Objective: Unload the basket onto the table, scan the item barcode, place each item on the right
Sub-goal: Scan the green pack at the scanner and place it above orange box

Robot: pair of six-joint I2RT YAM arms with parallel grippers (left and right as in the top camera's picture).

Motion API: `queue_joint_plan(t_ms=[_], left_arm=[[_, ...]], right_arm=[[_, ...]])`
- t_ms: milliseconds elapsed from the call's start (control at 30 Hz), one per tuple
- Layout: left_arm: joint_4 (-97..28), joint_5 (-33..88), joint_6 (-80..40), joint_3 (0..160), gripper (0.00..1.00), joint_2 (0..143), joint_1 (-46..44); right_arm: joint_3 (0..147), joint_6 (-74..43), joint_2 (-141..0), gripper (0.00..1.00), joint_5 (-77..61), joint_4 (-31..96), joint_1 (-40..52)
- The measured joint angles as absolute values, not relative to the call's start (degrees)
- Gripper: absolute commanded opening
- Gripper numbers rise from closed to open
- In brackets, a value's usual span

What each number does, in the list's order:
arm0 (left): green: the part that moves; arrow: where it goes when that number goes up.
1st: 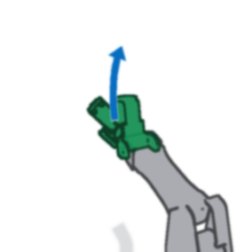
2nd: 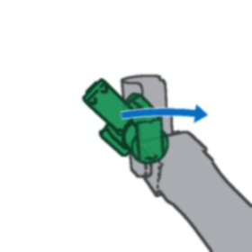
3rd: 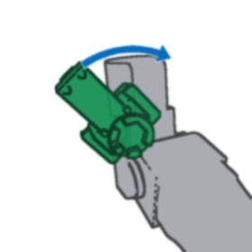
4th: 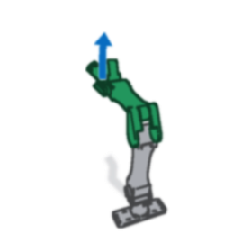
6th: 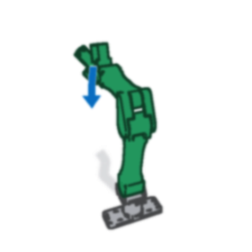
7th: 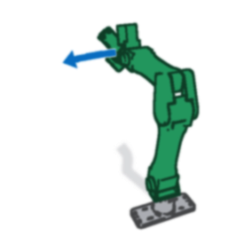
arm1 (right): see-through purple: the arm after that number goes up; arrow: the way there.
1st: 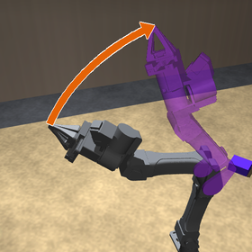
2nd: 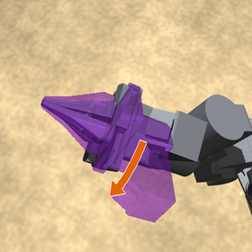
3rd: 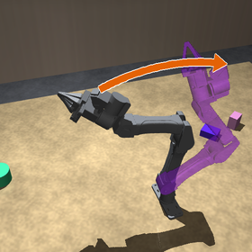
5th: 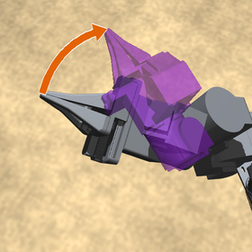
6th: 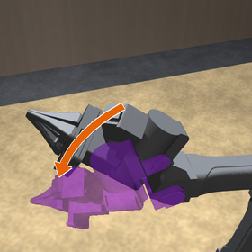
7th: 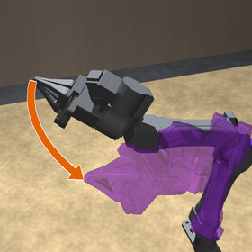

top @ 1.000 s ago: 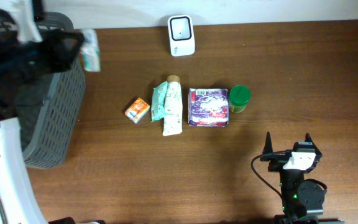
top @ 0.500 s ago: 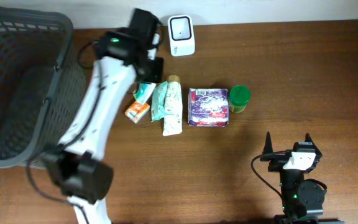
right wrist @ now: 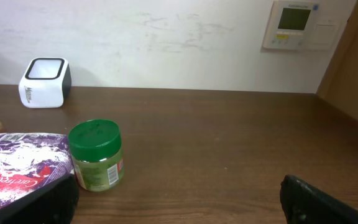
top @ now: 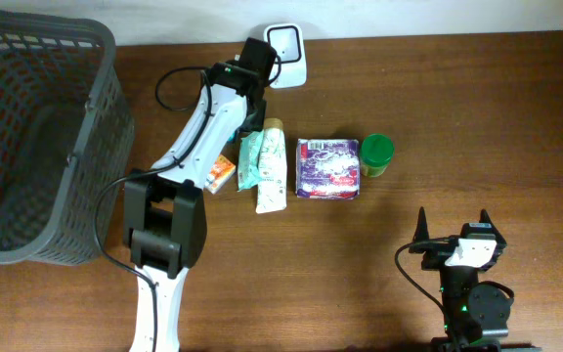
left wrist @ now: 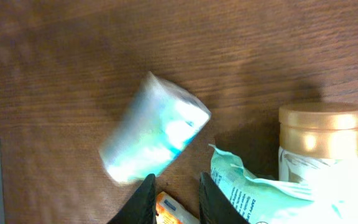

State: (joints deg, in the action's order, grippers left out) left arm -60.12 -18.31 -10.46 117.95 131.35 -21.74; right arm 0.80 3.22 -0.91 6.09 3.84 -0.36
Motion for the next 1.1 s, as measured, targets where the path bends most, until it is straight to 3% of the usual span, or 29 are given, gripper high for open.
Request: queue_joint_plan(t_ms=[233, 300, 367, 400, 433, 500, 533, 567, 600, 667, 767, 933, 1100], left_arm=[[-65.4, -14.0, -10.5, 118.9, 0.48, 131.6, -21.7], [-66.9, -8.8, -10.5, 121.5, 0.58, 131.3, -21.7], [-67.7, -2.8, -10.7, 123.7, 0.77, 129.1, -21.7], [-67.9, -0.1, -10.4, 124.1, 0.79, 127.4, -21.7], [-68.0, 3.4, -10.8, 124.6, 1.0, 125.1, -21.7], [-69.1, 11.1, -10.5, 126.1, 0.99, 119.7, -21.7], [-70.7, 13.5, -10.6, 126.3, 0.89, 118.3, -21.5], [-72.1, 15.9, -10.6, 126.3, 0.72, 116.9, -21.1], [-73.3, 17.2, -10.3, 126.3, 0.69, 116.4, -20.8], [-76.6, 18.7, -10.6, 126.3, 0.8, 116.2, -20.0], [-80.8, 19.5, -10.1, 126.3, 0.82, 115.9, -19.4], [-90.6, 18.4, -7.9, 126.3, 0.99, 109.2, -17.5], [-96.0, 15.6, -3.9, 126.3, 0.99, 97.7, -16.8]], right_arm=[[0.8, 3.2, -0.9, 0.98, 6.1, 3.8, -0.4], [0.8, 3.2, -0.9, 0.98, 6.1, 3.8, -0.4], [0.8, 3.2, -0.9, 0.98, 6.1, 3.8, -0.4], [0.8, 3.2, -0.9, 0.99, 6.1, 3.8, -0.4], [0.8, 3.2, -0.9, 0.98, 6.1, 3.8, -0.4], [0.8, 3.2, -0.9, 0.98, 6.1, 3.8, -0.4], [0.8, 3.2, -0.9, 0.98, 6.1, 3.8, -0.4], [0.8, 3.2, -0.9, 0.99, 6.1, 3.8, -0.4], [0.8, 3.2, -0.9, 0.98, 6.1, 3.8, -0.4], [0.8, 3.2, -0.9, 0.98, 6.1, 3.8, -0.4], [0.8, 3.2, -0.9, 0.98, 6.1, 3.8, -0.4], [0.8, 3.2, -0.9, 0.99, 6.1, 3.8, -0.4], [0.8, 3.2, -0.9, 0.98, 6.1, 3.8, -0.4]])
